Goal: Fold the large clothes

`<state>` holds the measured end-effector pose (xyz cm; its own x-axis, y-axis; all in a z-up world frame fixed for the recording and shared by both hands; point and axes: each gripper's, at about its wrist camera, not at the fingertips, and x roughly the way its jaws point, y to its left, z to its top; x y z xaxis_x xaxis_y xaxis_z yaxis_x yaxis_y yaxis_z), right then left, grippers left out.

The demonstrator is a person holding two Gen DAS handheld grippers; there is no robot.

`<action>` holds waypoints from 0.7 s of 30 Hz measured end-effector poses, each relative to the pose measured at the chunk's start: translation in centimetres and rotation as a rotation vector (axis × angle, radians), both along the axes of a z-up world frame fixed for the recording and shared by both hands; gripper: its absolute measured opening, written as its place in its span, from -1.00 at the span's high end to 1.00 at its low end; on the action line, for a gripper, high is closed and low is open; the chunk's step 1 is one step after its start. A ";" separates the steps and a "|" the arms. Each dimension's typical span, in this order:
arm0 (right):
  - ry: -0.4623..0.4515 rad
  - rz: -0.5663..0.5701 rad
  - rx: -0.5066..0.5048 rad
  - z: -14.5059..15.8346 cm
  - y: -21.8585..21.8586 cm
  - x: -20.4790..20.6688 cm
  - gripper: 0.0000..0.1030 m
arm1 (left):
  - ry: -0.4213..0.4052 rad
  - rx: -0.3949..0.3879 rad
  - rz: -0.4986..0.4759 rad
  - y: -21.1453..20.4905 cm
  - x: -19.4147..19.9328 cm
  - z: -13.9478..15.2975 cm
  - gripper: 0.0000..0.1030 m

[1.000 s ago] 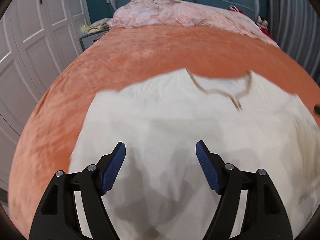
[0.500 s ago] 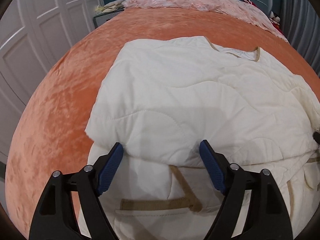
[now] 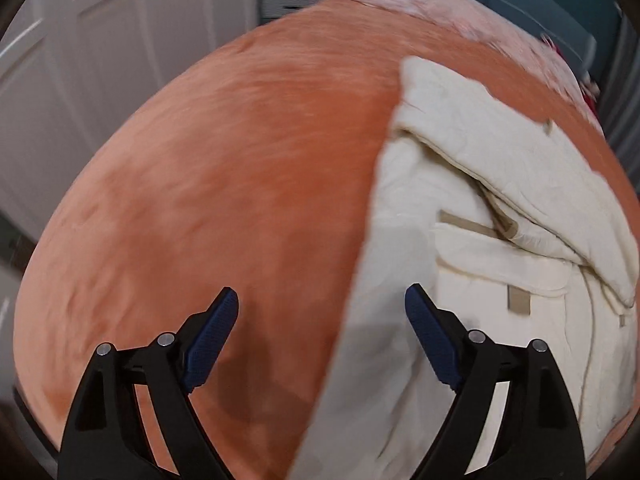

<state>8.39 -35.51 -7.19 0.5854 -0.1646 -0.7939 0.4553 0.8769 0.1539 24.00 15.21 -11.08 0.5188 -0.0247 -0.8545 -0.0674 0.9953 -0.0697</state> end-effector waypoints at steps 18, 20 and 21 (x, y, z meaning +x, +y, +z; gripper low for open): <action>0.080 0.205 -0.077 -2.0 7.4 19.2 0.80 | -0.067 0.125 -0.117 -14.0 12.2 1.2 -0.61; 0.108 0.206 -0.106 -2.9 7.6 20.5 0.80 | -0.031 0.141 -0.098 -13.8 13.0 -0.7 -0.61; 0.125 0.199 -0.116 -3.5 7.3 20.7 0.80 | -0.018 0.141 -0.091 -13.6 13.1 -1.3 -0.64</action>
<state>29.05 -28.17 -10.70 0.5140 -0.1499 -0.8446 0.2810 0.9597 0.0007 37.14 1.57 -12.37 0.5349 0.0475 -0.8436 0.0230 0.9972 0.0708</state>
